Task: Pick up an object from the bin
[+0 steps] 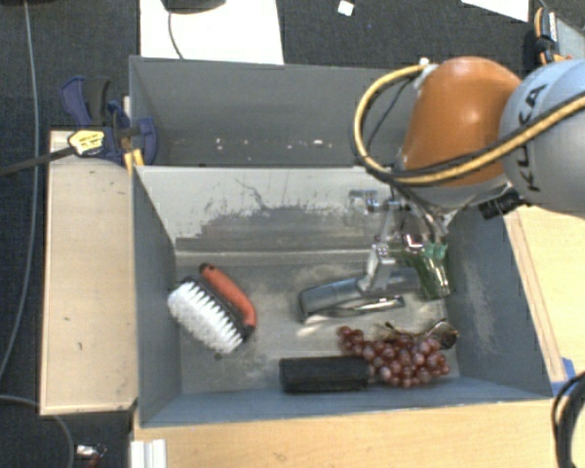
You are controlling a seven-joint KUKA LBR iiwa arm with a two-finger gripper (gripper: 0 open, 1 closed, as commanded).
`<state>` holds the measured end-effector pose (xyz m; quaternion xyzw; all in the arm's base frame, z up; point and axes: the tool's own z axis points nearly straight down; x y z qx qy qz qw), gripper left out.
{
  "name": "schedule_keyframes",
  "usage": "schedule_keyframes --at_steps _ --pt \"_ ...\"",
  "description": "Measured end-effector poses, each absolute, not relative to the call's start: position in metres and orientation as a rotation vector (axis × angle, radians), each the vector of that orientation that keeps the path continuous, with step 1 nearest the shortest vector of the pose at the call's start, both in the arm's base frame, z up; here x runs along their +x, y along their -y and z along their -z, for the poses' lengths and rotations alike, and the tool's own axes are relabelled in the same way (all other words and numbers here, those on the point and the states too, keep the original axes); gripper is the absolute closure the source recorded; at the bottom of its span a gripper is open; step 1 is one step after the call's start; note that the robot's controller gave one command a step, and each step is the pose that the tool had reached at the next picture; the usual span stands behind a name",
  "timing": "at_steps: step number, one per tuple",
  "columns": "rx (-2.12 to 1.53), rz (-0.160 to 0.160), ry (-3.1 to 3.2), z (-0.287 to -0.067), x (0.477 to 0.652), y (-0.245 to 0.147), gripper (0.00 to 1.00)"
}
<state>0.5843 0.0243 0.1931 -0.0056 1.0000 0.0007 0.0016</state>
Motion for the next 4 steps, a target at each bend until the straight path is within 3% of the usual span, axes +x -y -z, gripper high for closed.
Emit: schedule_keyframes --at_steps 1,2,3,4 --pt "-0.017 -0.002 -3.138 -0.193 0.584 -0.024 0.0" --pt "0.048 -0.004 -3.127 -0.176 0.58 -0.022 0.0" --pt "-0.402 0.0 -3.104 -0.152 0.573 -0.036 0.0" --pt "-0.119 -0.003 -3.128 -0.1 0.556 -0.031 0.0"
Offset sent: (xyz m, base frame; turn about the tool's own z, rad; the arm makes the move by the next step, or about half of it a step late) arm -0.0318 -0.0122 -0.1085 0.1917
